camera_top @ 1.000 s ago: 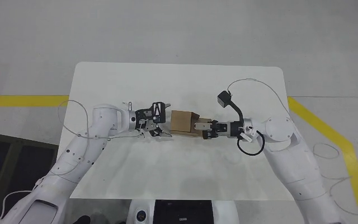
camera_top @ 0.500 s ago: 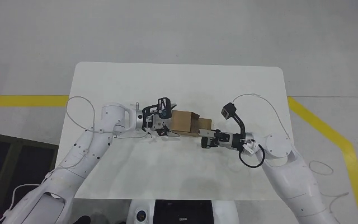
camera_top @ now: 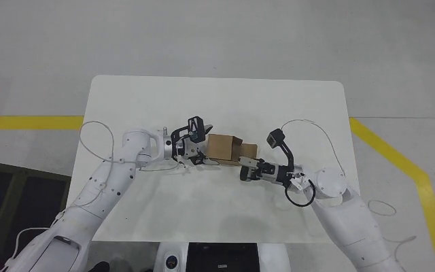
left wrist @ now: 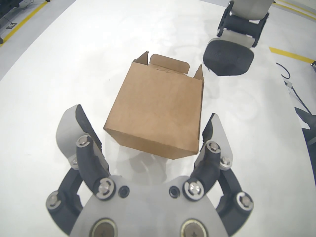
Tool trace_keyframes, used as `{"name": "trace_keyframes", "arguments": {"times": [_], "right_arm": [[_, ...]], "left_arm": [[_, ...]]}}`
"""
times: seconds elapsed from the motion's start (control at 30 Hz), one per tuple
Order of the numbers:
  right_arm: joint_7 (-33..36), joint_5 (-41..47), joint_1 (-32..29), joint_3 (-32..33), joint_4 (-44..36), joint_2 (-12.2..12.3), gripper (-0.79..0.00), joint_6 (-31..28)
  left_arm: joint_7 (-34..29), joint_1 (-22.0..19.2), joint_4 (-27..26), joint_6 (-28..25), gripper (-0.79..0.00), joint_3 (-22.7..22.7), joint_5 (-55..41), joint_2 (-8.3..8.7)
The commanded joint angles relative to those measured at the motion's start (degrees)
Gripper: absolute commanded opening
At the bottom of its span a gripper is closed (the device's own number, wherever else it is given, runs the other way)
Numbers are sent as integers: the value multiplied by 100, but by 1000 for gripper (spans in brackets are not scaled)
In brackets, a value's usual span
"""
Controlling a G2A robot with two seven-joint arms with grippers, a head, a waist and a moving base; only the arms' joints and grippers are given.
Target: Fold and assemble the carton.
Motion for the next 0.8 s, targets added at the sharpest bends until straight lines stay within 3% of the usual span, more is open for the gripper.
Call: {"name": "trace_keyframes", "arguments": {"times": [0.0, 0.77], "right_arm": [[-64, 22, 66, -59, 180, -23, 0, -162], [312, 314, 1432, -909, 1635, -352, 0, -700]], "left_arm": [[7, 34, -19, 10, 0, -11, 7, 3], [-223, 122, -216, -2, 0, -1, 41, -22]]}}
